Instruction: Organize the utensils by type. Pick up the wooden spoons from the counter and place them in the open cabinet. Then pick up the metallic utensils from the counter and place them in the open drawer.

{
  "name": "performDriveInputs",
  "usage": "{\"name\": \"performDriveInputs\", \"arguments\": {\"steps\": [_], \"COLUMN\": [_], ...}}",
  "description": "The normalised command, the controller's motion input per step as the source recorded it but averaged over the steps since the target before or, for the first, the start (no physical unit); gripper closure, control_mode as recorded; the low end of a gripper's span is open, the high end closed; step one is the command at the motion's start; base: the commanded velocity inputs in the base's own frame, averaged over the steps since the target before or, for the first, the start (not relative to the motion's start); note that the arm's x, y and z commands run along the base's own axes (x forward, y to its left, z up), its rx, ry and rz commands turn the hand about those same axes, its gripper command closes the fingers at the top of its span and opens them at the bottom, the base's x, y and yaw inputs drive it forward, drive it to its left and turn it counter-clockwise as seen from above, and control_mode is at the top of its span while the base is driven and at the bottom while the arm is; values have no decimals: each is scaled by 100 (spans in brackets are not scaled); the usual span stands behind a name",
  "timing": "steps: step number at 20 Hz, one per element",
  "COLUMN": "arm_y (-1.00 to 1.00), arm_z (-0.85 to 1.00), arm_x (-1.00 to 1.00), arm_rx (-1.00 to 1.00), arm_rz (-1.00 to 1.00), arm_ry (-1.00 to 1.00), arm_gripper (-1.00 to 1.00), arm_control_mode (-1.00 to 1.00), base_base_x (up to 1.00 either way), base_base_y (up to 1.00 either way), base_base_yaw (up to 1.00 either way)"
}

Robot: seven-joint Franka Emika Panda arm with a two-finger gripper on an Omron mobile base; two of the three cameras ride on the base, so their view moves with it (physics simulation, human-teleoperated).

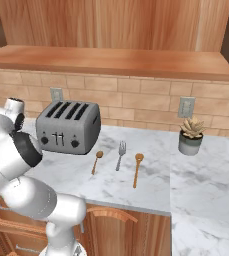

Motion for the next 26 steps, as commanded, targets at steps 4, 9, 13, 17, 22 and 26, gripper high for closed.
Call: {"name": "performDriveInputs", "arguments": {"steps": [4, 9, 13, 17, 22, 26], "arm_y": [34, 34, 34, 16, 2, 1], "arm_z": [-21, -21, -11, -5, 0, 0], "arm_x": [0, 0, 0, 1, 5, 7], "arm_rx": [-7, -5, -4, -4, -1, 0], "arm_rz": [1, 3, 4, 3, 7, 4], "arm_ry": [6, 1, -1, -12, -28, -32], "arm_gripper": [-100, -100, -100, -100, -100, -100], "arm_control_mode": [-100, -100, -100, -100, -100, -100], "base_base_x": [0, 0, 0, 0, 0, 0], "base_base_y": [0, 0, 0, 0, 0, 0], "base_base_yaw": [0, 0, 0, 0, 0, 0]}}
